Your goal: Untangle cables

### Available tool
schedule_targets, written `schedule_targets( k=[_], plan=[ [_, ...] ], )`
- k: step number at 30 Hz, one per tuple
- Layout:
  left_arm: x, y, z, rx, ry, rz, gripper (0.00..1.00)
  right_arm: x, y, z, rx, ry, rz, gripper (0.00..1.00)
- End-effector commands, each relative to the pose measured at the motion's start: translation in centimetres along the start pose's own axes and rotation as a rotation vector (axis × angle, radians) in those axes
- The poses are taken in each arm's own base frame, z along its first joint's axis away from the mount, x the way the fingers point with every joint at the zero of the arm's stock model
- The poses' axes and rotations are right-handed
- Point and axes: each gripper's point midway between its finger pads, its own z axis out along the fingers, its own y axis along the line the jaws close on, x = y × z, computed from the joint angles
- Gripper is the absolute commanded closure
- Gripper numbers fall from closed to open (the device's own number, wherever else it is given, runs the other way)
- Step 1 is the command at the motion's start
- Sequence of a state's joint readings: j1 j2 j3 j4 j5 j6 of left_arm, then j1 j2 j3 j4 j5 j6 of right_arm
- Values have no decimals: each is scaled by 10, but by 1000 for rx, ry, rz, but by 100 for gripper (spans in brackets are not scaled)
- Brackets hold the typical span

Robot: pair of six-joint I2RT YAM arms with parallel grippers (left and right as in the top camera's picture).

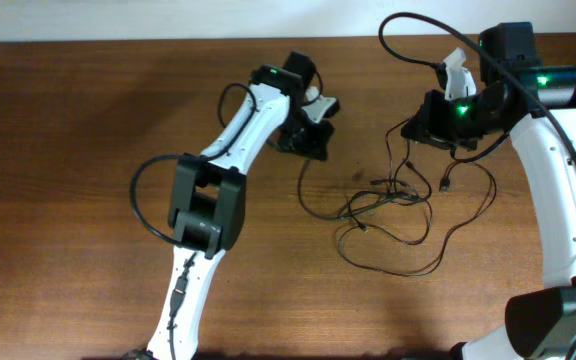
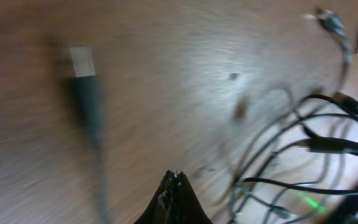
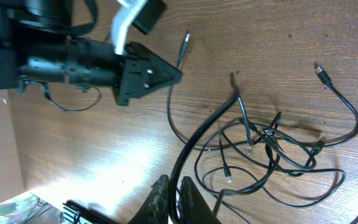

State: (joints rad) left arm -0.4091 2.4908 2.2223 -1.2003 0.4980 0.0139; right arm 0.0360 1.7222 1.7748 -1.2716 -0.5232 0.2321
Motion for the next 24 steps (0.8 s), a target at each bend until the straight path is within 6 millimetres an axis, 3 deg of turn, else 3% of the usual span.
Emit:
schedule_targets(
  k=[1,5,6,7,8,10,14,16,20,24],
  plan=[
    [-12,4,-62,-169,-120,36,100,1,-2,7,-10,26,5,92],
    [-17,11,-94,-237,-188,-6,100,8,7,28,-13,83,-17,92],
    [-17,12,-100,-238,-199,-12,94,9,14,33,-19,91,-37,91],
    [-18,13,-105,-239,-209,-16,82,11,21,38,-26,94,-52,86],
    [-18,15,-110,-241,-218,-21,64,12,30,42,-36,92,-70,78],
    [-19,24,-120,-250,-237,-37,45,17,51,49,-71,100,-116,59],
    [-21,54,-153,-257,-304,-125,40,38,79,62,-91,146,-177,27],
    [-21,59,-169,-215,-337,-146,41,43,84,64,-92,158,-193,18],
    [-20,51,-180,-140,-359,-122,42,29,58,52,-19,123,-140,8],
    [-19,21,-163,-109,-315,-40,48,8,0,22,124,70,-8,8]
  ],
)
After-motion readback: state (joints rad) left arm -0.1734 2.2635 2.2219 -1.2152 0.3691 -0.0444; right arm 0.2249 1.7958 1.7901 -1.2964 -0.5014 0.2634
